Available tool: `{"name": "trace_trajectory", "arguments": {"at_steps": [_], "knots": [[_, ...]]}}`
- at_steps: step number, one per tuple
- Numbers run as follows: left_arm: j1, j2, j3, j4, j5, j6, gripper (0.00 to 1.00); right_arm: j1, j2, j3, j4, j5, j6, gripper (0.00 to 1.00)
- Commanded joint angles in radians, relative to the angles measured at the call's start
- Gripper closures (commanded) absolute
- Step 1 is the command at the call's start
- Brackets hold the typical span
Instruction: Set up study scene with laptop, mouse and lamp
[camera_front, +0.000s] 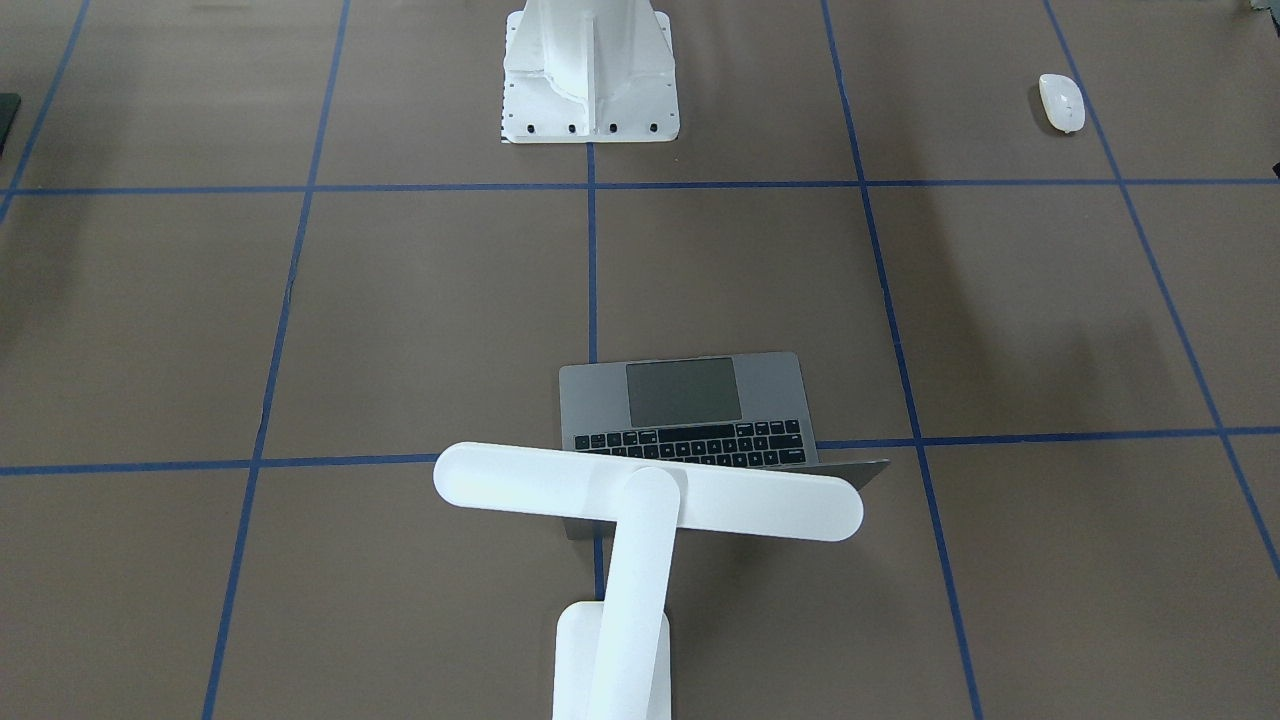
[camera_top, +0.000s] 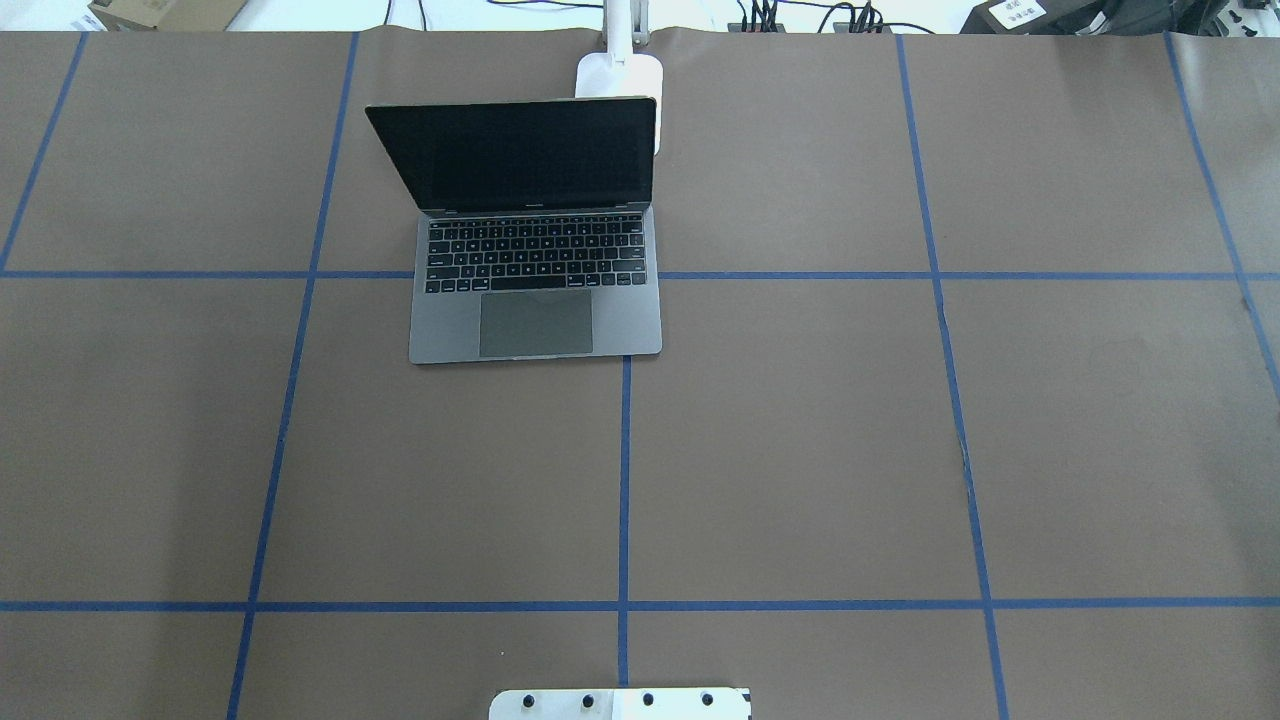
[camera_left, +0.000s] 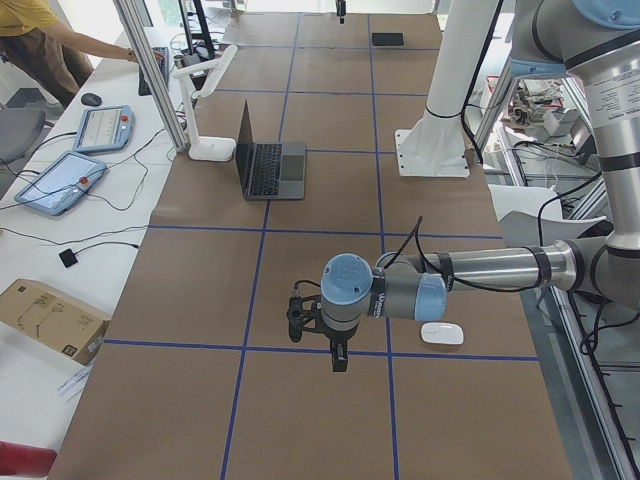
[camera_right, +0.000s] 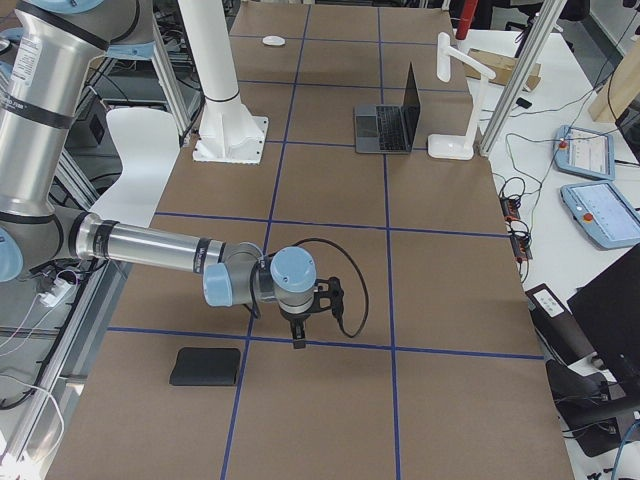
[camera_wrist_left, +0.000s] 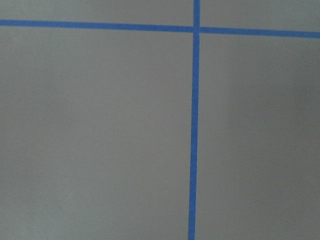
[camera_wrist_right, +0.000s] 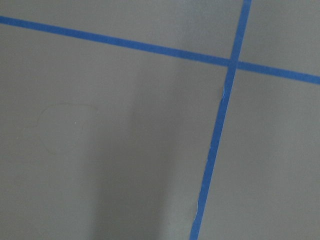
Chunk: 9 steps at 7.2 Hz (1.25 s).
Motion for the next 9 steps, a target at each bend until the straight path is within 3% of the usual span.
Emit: {"name": "trace_trajectory", "arguments": {"at_steps": [1,4,6,7,9], "knots": [[0.000,0.000,0.004,0.000,0.000,-0.001,0.00,-0.001,-0.125,-0.009,0.037,-0.035,-0.003,0.00],[0.000,0.002,0.007,-0.001,0.001,-0.003,0.00,0.022,-0.177,-0.050,0.069,-0.041,0.114,0.04],[0.000,0.011,0.007,-0.001,0.003,-0.001,0.00,0.053,-0.132,-0.038,0.063,-0.038,0.400,0.04],[0.000,0.011,0.011,-0.001,0.006,-0.006,0.00,0.053,-0.110,-0.035,0.061,-0.046,0.663,0.03],[0.000,0.011,0.014,-0.001,0.006,-0.008,0.00,0.065,-0.119,-0.038,0.057,-0.049,0.849,0.03]]}}
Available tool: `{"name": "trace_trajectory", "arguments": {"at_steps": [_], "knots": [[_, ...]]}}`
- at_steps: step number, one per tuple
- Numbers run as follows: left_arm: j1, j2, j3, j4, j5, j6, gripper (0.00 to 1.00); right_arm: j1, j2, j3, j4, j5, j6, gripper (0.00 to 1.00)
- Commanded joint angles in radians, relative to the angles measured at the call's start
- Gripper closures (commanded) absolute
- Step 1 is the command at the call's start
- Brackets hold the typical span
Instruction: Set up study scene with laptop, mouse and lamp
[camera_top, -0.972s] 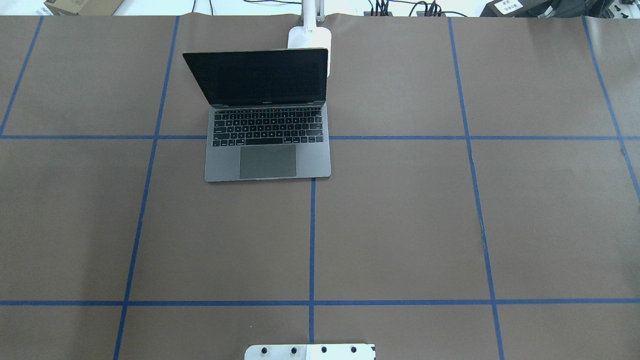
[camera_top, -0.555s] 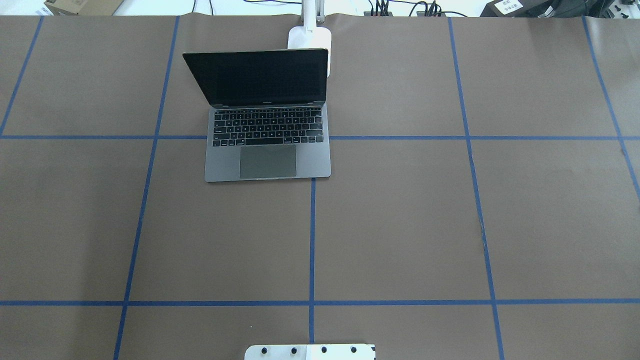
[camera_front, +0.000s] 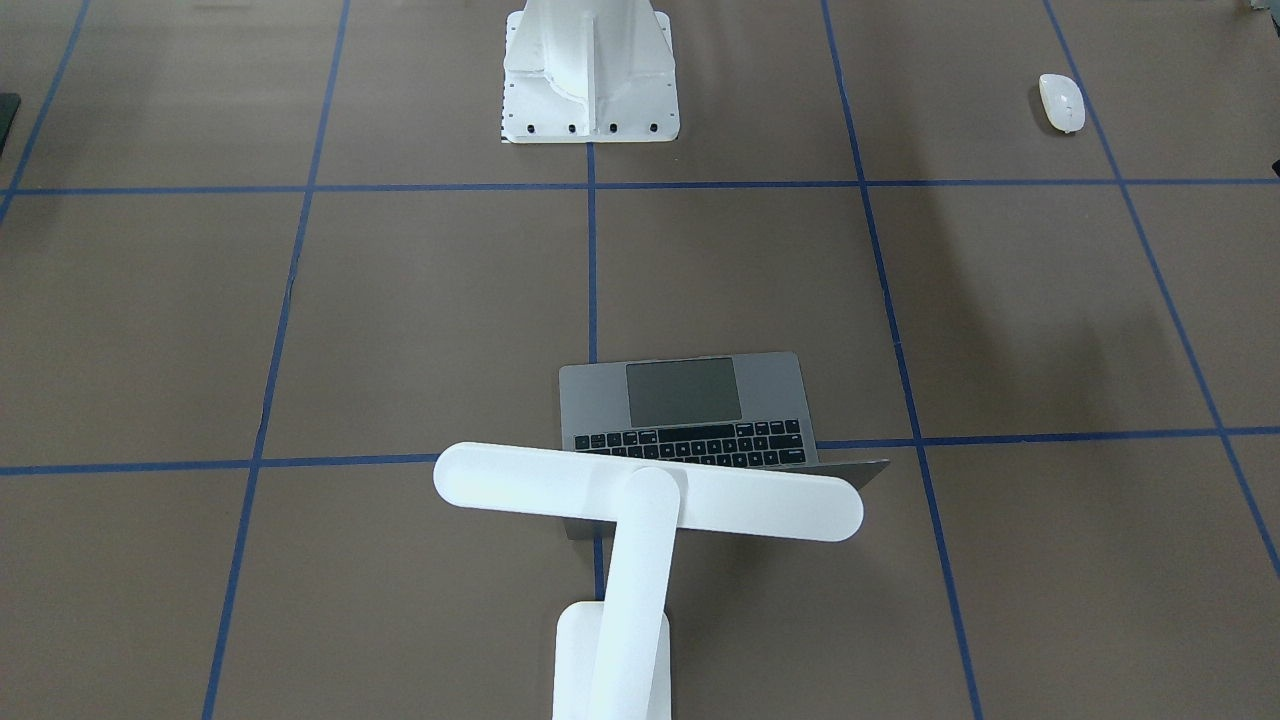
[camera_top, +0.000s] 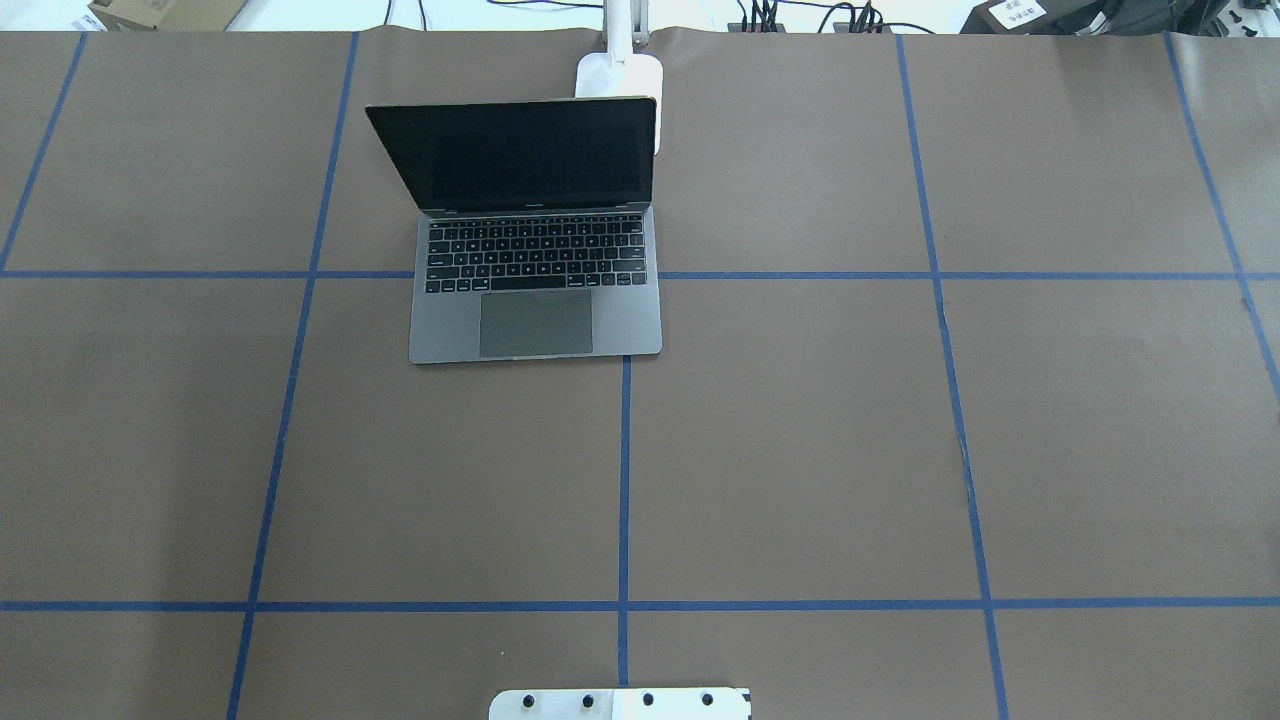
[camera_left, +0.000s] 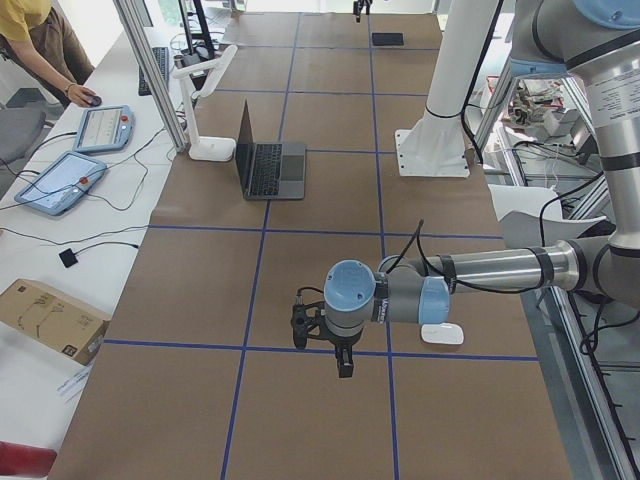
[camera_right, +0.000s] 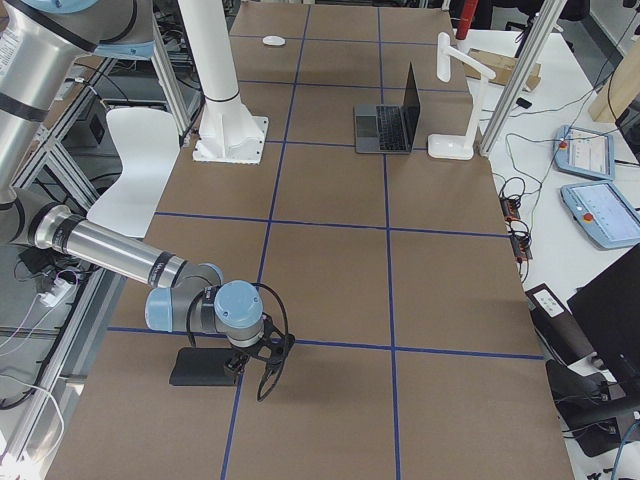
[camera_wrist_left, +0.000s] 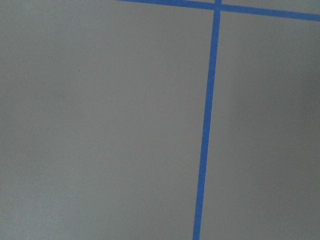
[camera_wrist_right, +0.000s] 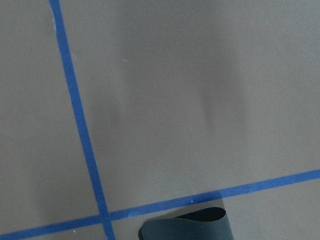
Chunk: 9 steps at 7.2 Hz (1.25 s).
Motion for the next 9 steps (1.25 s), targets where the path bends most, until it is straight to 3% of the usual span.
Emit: {"name": "trace_trajectory", "arguments": {"at_steps": [1,3,4,5,6,7,9], "knots": [[-0.001,0.000,0.002,0.000,0.000,-0.002,0.00,0.046,-0.007,0.000,0.004,0.002,0.194,0.00],[0.001,-0.001,0.004,0.000,0.002,-0.005,0.00,0.201,0.005,-0.093,0.007,-0.003,0.196,0.00],[0.001,-0.001,0.004,0.000,-0.001,-0.005,0.00,0.210,0.037,-0.168,0.008,0.008,0.196,0.00],[0.001,-0.001,0.004,0.003,-0.004,-0.006,0.00,0.215,0.049,-0.181,0.005,0.023,0.202,0.00],[0.001,-0.001,0.004,0.003,-0.004,-0.006,0.00,0.321,0.039,-0.161,0.002,0.119,0.208,0.00],[-0.001,-0.001,0.004,0.003,-0.004,-0.006,0.00,0.336,0.017,-0.165,0.005,0.146,0.202,0.00],[0.001,-0.001,0.004,0.006,-0.004,-0.006,0.00,0.333,0.017,-0.156,-0.005,0.111,0.208,0.00]]}}
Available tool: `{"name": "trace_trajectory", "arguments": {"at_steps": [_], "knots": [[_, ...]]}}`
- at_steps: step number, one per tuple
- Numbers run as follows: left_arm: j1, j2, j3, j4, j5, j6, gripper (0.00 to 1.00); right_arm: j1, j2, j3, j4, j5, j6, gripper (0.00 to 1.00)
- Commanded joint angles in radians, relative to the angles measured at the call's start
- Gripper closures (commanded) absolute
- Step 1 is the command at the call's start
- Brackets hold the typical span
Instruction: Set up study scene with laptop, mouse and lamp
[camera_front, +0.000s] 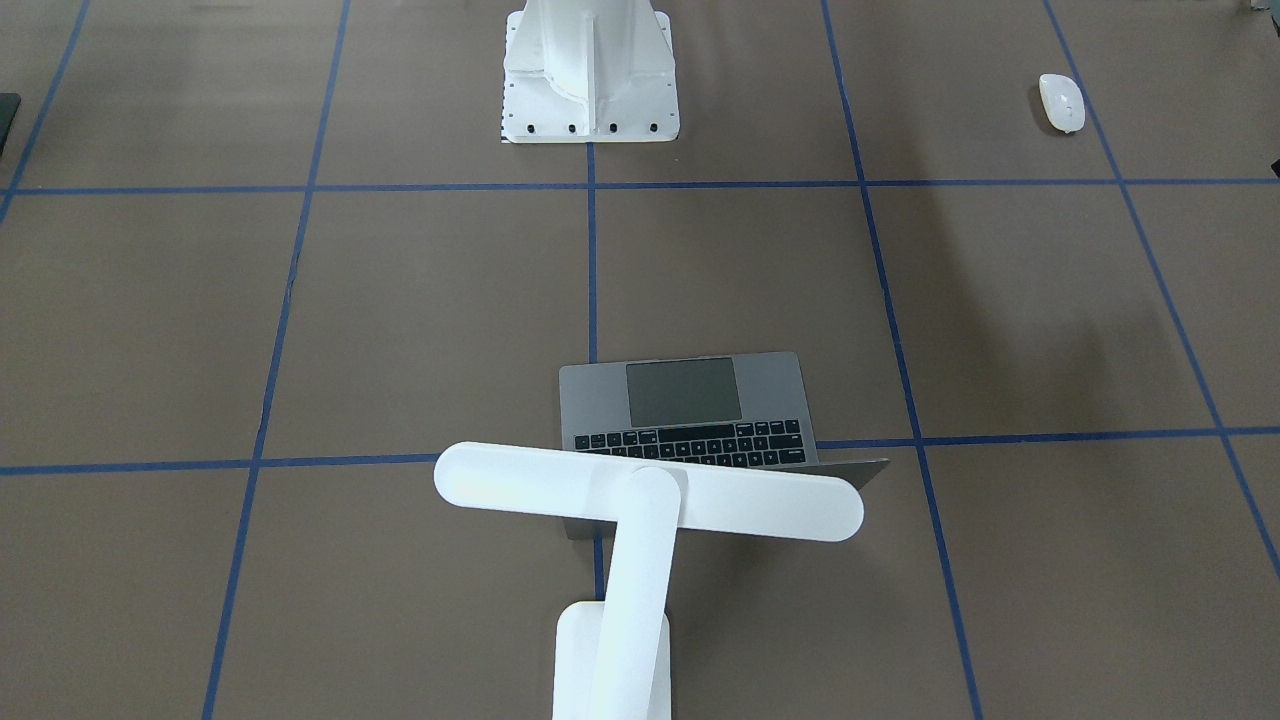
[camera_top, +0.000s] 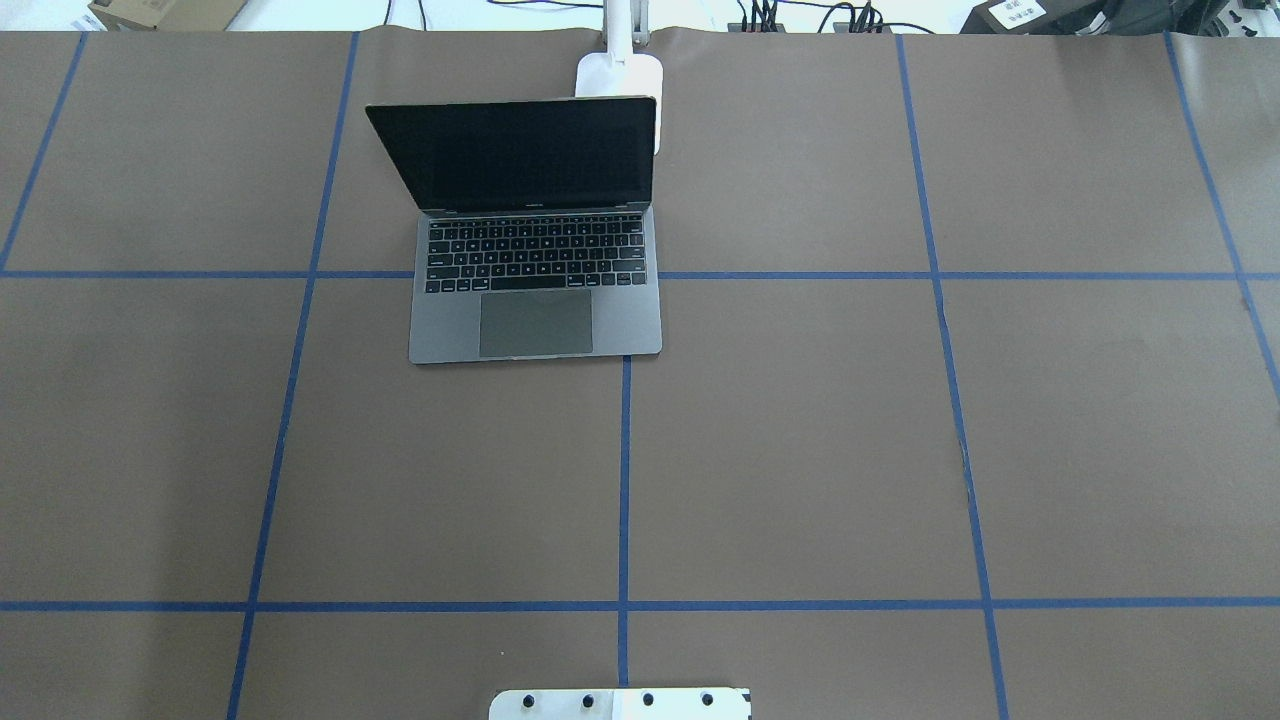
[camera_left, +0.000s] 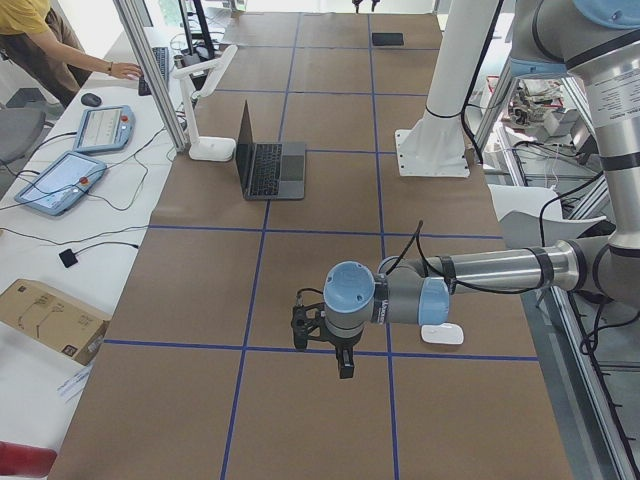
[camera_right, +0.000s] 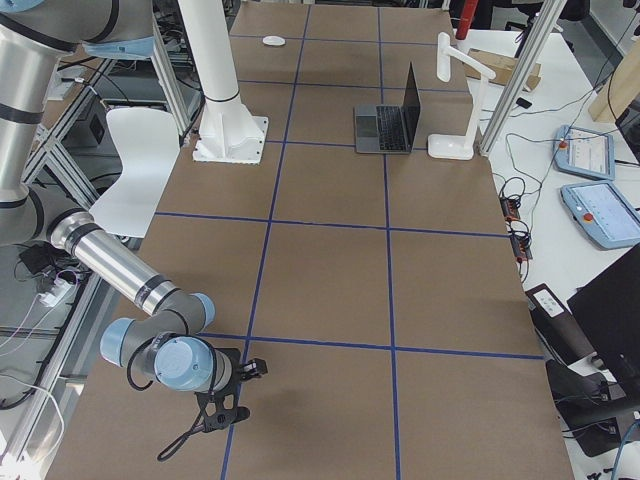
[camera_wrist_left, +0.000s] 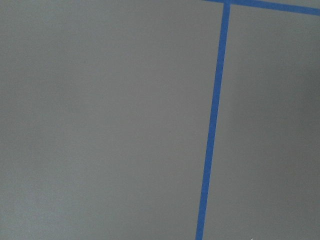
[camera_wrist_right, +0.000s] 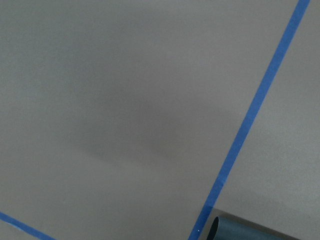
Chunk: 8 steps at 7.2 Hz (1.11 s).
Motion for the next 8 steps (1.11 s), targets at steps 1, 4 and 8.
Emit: {"name": "trace_trajectory", "arguments": {"at_steps": [1,4,8], "knots": [[0.000,0.000,0.003,0.001,0.000,0.000,0.00,-0.002,0.004,0.005,-0.022,-0.051,0.007,0.00],[0.000,0.000,0.009,0.001,0.000,0.001,0.00,-0.112,0.017,0.001,-0.139,-0.057,0.013,0.12],[0.000,0.000,0.025,-0.002,0.000,0.001,0.00,-0.228,0.020,-0.033,-0.159,0.030,0.085,0.29]]}}
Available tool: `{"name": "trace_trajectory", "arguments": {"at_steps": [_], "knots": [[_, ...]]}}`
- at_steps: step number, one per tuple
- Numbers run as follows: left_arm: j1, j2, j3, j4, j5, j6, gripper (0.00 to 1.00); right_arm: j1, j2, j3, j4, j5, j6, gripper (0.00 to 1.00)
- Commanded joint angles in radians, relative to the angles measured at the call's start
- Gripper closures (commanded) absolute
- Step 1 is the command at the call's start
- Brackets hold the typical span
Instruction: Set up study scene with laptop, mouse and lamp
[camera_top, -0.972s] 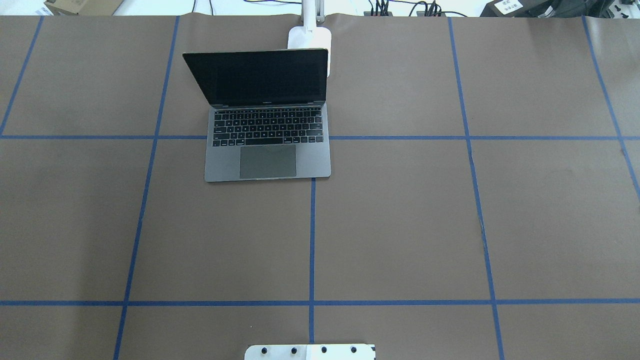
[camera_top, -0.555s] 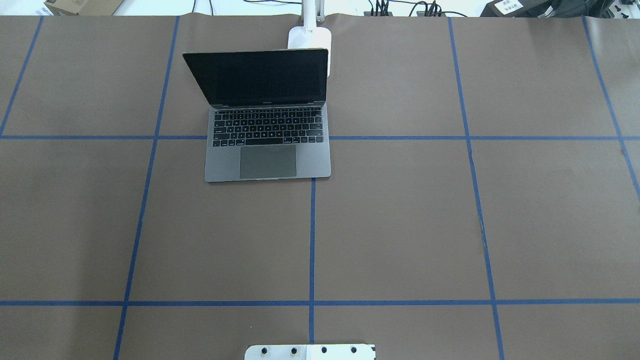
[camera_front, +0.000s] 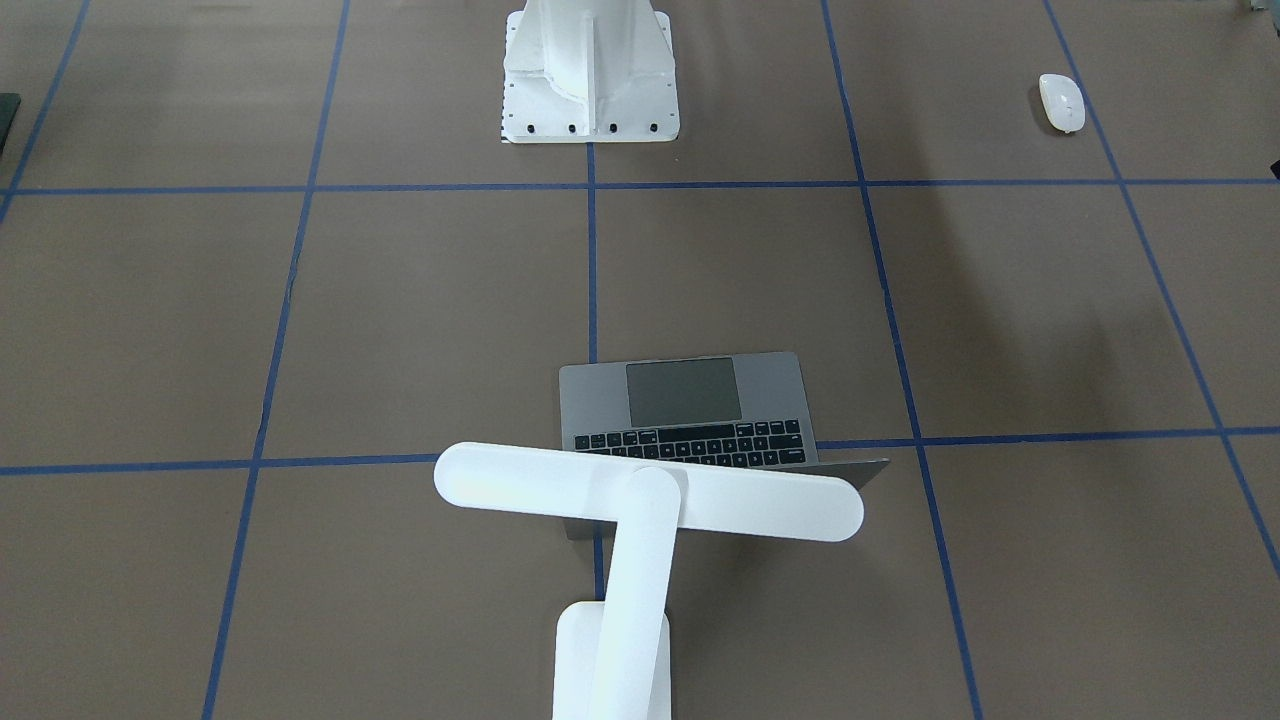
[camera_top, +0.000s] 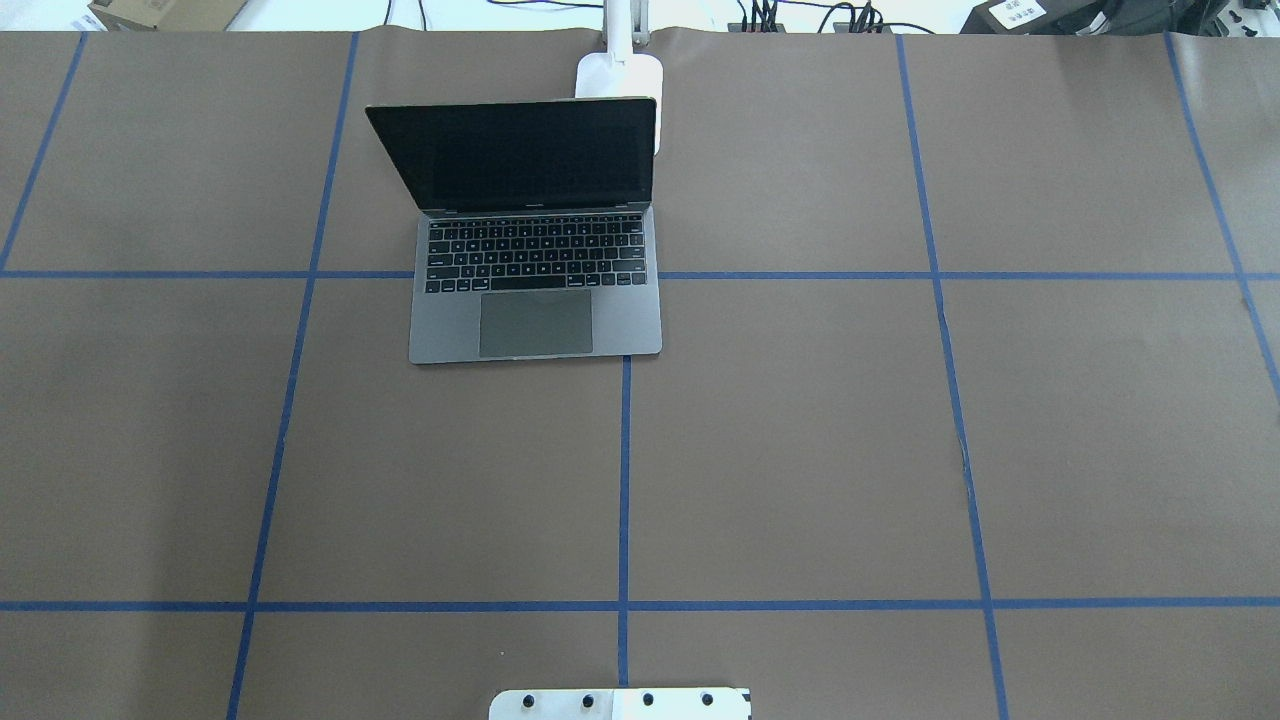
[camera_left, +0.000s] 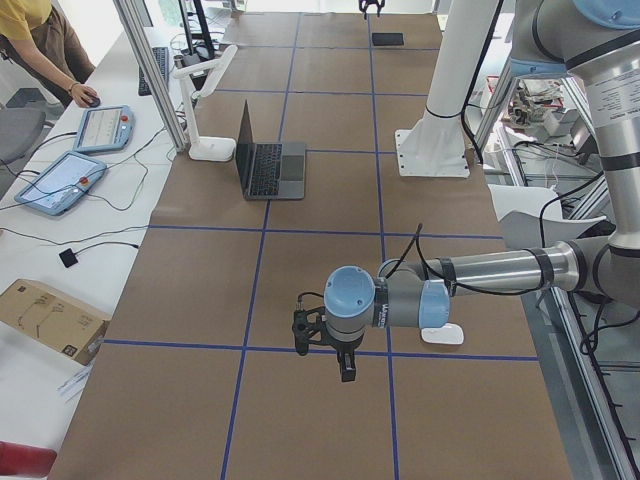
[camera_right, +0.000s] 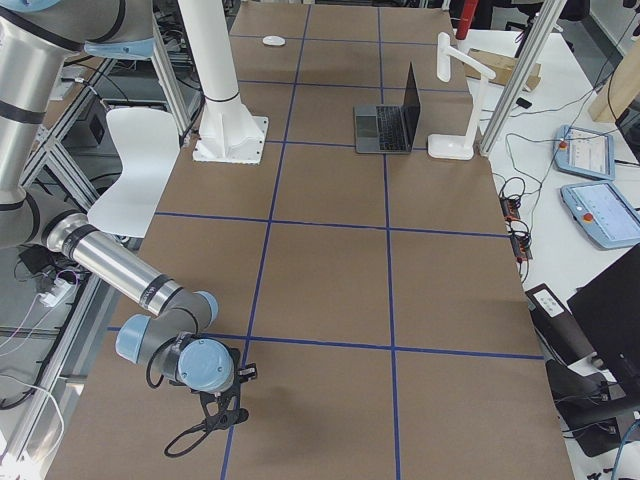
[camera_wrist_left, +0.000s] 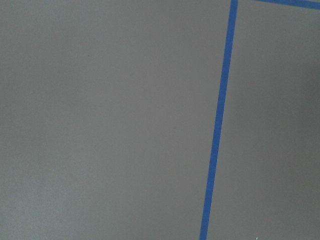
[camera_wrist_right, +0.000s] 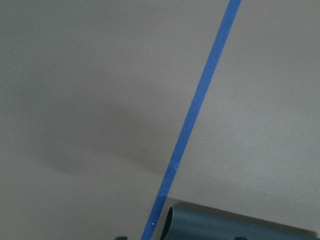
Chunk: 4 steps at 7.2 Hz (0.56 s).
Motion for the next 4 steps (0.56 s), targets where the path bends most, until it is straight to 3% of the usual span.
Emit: {"name": "trace_trajectory", "arguments": {"at_steps": [1,2,4], "knots": [[0.000,0.000,0.003,0.000,0.000,0.000,0.00,-0.127,0.018,-0.008,-0.008,0.036,0.060,0.13],[0.000,0.000,0.005,0.000,0.000,0.000,0.00,-0.159,0.023,-0.009,-0.011,0.024,0.061,0.06],[0.000,0.000,0.022,-0.007,0.000,0.000,0.00,-0.238,0.085,-0.037,-0.030,-0.005,0.063,0.06]]}}
